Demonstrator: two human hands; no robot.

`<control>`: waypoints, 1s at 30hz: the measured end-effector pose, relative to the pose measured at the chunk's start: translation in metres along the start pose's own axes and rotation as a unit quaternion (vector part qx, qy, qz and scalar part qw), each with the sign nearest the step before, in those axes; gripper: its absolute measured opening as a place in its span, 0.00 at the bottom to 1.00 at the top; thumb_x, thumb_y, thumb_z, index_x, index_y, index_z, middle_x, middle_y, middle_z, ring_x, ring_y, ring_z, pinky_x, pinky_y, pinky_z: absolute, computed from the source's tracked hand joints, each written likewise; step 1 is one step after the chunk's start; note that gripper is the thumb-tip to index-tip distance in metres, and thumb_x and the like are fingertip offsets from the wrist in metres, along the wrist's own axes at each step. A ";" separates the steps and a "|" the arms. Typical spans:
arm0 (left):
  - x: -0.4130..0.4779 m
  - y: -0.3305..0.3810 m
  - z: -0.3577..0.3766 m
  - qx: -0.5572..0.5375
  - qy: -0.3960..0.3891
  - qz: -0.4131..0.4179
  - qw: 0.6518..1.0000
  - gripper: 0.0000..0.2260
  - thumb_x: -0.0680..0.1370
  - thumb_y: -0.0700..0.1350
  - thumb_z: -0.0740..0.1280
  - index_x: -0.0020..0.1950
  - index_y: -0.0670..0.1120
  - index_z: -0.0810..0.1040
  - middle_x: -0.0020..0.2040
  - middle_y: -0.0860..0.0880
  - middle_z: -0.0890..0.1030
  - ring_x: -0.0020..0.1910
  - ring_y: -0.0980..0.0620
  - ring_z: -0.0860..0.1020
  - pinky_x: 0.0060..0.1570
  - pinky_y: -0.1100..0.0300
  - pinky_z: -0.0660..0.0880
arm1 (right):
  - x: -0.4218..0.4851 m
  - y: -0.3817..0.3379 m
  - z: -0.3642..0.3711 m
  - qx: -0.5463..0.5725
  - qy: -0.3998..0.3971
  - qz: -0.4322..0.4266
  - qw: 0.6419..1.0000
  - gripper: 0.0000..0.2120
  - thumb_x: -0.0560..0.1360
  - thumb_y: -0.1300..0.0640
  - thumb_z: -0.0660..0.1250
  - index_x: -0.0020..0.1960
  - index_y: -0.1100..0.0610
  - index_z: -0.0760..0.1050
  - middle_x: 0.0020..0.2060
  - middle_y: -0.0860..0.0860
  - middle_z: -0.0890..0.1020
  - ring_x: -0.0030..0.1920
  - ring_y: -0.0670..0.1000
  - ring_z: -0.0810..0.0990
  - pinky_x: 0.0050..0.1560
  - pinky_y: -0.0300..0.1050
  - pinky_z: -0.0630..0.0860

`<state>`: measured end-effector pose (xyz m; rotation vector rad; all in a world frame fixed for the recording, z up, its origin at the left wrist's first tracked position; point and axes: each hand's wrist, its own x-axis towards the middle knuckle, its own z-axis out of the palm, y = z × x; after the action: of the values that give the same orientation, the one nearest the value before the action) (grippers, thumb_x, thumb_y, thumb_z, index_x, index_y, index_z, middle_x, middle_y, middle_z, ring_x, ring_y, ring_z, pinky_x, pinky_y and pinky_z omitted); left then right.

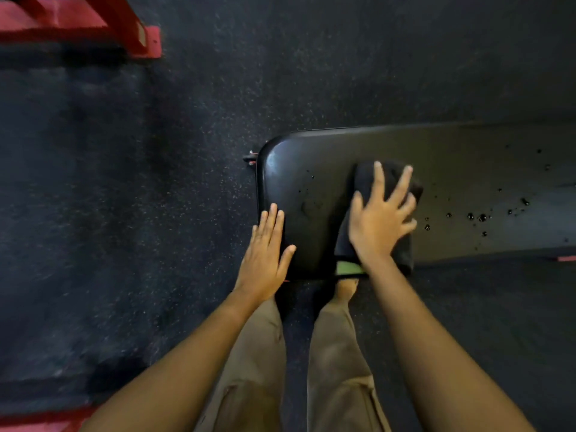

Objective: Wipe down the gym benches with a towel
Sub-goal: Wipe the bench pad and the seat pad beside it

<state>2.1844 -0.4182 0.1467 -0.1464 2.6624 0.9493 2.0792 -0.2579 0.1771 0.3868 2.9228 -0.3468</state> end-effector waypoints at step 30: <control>0.005 0.024 -0.002 0.080 -0.021 0.065 0.995 0.27 0.79 0.50 0.54 0.75 0.38 0.55 0.76 0.44 0.50 0.75 0.52 0.46 0.73 0.59 0.41 | -0.032 0.045 0.005 -0.058 0.003 -0.402 0.914 0.30 0.71 0.47 0.62 0.73 0.44 0.63 0.76 0.55 0.62 0.67 0.62 0.69 0.60 0.61 0.65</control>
<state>2.1744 -0.4010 0.1605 0.0816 2.7209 0.7635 2.1226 -0.2246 0.1691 -0.8615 2.9329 -0.2576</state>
